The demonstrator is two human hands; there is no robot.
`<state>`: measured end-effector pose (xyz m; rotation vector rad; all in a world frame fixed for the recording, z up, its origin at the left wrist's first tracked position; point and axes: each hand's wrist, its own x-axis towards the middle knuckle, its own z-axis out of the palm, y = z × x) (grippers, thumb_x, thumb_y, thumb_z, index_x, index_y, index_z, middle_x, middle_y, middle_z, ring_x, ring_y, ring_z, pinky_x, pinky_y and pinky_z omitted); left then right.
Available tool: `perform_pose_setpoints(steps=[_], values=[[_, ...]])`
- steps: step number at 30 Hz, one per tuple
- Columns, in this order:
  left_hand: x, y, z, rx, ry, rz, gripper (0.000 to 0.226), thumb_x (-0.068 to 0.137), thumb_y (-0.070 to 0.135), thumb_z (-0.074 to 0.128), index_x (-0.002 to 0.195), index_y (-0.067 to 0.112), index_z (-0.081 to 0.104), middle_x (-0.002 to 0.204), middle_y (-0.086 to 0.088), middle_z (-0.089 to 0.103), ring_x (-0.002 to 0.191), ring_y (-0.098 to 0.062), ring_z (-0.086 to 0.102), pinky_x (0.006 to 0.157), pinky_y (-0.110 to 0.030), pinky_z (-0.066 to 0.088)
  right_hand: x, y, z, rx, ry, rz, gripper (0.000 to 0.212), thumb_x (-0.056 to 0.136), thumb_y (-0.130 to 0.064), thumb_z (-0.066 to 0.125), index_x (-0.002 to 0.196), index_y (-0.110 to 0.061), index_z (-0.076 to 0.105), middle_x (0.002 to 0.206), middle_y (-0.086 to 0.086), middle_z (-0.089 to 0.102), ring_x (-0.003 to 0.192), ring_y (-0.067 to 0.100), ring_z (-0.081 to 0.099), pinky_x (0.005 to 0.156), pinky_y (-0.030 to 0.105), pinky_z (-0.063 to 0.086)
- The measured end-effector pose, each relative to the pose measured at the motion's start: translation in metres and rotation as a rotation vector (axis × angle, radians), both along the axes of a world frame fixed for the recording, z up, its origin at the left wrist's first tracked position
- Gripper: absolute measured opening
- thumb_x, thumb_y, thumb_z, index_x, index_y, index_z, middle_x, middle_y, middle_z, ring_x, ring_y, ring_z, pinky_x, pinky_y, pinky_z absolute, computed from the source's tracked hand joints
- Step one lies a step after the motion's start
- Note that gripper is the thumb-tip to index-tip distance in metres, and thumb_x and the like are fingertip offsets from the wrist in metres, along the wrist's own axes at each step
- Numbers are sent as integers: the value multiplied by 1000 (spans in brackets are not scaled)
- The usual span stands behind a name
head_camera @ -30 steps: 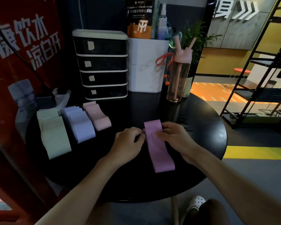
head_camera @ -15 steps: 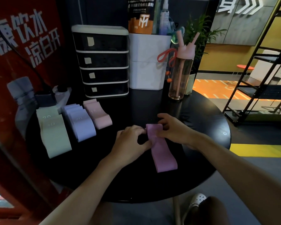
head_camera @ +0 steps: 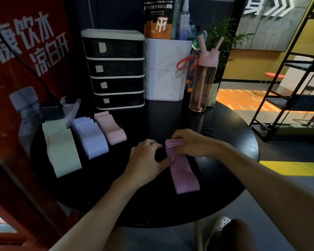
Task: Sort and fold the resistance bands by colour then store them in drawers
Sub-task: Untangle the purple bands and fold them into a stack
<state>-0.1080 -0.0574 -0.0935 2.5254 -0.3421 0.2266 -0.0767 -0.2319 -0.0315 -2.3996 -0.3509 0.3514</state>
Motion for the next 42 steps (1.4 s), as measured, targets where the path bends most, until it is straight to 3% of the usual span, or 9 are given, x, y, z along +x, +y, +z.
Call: perform_pose_setpoints(steps=[4,8,12,16,19,24,31,36,42], values=[[0,0,3,6,34,-40,60,83,71,52,123,28,66,133,14,53,128,-7,45,109,-32,25,-9,-7,4,100,-76,-21,19,82,1,63,96,-13,60,84,0,56,67,4,51,54,16,39],[-12,-8,6,-110,117,-97,69,64,80,45,108,32,68,114,18,64,111,-4,58,103,-37,42,-20,-17,9,398,-125,-104,23,84,8,63,98,-10,61,79,0,57,58,-2,52,49,11,39],[-23,-18,4,-466,154,-177,22,81,38,73,99,29,64,97,11,71,93,-4,66,86,-35,56,-29,-29,8,717,-78,-173,22,88,11,58,97,-9,60,77,0,60,61,0,58,50,12,44],[-16,-10,25,-506,41,-179,32,83,5,67,107,26,68,99,11,73,92,0,68,85,-22,54,-33,-45,2,911,-21,-216,26,86,11,61,98,-13,60,95,8,66,83,16,66,64,20,52],[-9,6,46,-288,-19,-237,36,81,15,64,113,31,68,99,16,72,91,3,66,82,-18,52,-37,-54,-11,850,-16,-203,36,79,15,64,98,-15,58,91,5,65,77,10,66,63,21,52],[-2,15,48,27,10,-299,41,79,29,58,118,41,60,112,24,67,102,3,62,91,-33,53,-42,-45,-39,434,-226,-193,41,75,12,70,108,-12,62,93,6,67,77,15,63,67,18,52],[-1,21,10,-200,-148,-271,52,77,15,80,126,22,63,115,20,57,109,6,56,92,-6,38,-45,-42,-48,411,-353,-133,39,78,3,73,110,-14,59,90,-5,65,69,-1,61,65,13,47],[-4,21,10,-283,-56,-204,63,79,16,79,135,27,54,114,24,58,109,13,54,89,0,36,-46,-45,-52,422,-356,-175,29,77,1,74,94,-19,61,68,-15,64,58,2,57,58,15,44],[-8,20,14,-297,-19,-222,36,81,8,73,100,38,66,95,21,69,92,-1,66,77,-9,47,-46,-44,-54,407,-358,-211,26,77,-3,75,86,-20,58,59,-14,61,53,3,53,54,18,43]])
